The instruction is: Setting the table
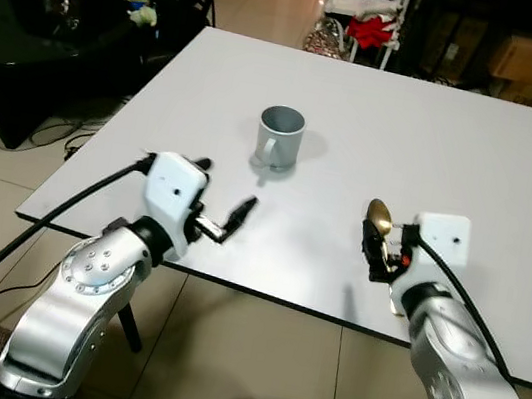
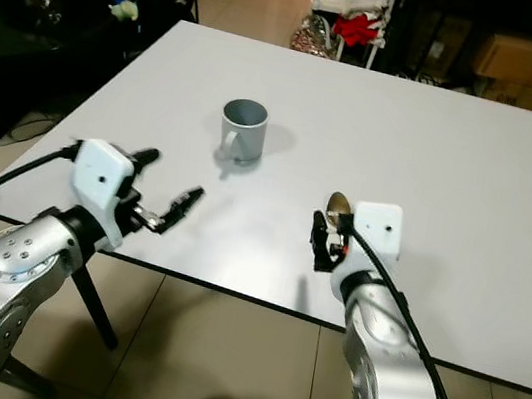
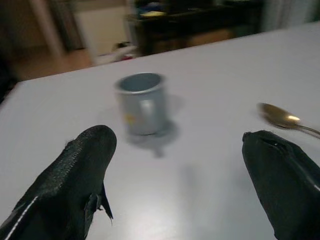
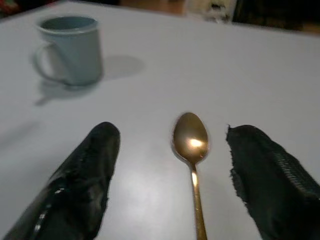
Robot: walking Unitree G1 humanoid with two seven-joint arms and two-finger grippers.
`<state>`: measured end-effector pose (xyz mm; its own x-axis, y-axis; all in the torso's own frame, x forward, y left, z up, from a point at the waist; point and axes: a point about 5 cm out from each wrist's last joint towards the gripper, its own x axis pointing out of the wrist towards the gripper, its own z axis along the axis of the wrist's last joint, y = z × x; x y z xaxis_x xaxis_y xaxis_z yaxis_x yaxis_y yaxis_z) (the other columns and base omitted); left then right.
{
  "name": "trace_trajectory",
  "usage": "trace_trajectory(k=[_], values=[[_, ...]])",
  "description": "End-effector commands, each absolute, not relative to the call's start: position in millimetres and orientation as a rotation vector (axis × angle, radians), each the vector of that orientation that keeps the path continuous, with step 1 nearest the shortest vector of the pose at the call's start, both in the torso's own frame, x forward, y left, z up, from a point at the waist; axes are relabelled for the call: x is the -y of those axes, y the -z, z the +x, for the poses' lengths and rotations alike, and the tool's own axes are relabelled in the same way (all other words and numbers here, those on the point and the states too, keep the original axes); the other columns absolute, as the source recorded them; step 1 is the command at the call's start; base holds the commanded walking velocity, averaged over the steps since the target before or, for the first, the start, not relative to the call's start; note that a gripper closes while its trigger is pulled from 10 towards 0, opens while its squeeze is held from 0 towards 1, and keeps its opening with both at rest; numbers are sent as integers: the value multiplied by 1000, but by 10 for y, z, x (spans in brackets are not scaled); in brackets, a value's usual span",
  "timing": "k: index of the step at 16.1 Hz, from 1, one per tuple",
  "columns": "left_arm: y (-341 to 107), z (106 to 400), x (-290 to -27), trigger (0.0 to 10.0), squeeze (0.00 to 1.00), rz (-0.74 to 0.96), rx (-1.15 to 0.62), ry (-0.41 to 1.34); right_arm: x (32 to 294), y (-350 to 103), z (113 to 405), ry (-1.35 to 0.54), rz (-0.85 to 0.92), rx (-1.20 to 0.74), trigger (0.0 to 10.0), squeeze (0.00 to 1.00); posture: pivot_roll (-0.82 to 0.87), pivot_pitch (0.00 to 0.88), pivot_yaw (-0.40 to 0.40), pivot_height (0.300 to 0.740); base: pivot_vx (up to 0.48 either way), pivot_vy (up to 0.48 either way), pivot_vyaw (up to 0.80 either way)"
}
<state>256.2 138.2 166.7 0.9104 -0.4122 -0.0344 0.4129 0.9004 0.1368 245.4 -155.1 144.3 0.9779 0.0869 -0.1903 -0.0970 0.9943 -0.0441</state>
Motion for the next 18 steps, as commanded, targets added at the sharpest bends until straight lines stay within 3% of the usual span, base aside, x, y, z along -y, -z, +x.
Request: trace_trajectory(k=[1,7,9,15,16,18], values=[[-1693,2552,-1447,10000,0,154,9,366,1490,-1482,2411,-136,-25,-143,10000,1000,21,0,4,740,0,-472,0],[-1643,2529,-1567,10000,0,184,2,262,1287,-1420,2341,-272,-23,-87,10000,1000,28,0,14,740,0,-480,0],[-1656,2546,-1556,10000,0,188,14,247,1323,-1405,2330,-266,4,-83,10000,1000,28,0,18,740,0,-480,734],[-1580,2548,-1471,10000,35,127,-34,254,1308,-1356,2306,-304,56,-94,10000,1000,32,0,11,740,0,0,800],[-1588,2551,-1478,10000,1000,129,-31,246,1304,-1356,2304,-314,69,-98,10000,1000,34,0,9,740,0,0,800],[-1612,2564,-1500,10000,1000,145,-19,232,1312,-1366,2320,-316,51,-85,10000,1000,42,0,3,740,0,0,800]])
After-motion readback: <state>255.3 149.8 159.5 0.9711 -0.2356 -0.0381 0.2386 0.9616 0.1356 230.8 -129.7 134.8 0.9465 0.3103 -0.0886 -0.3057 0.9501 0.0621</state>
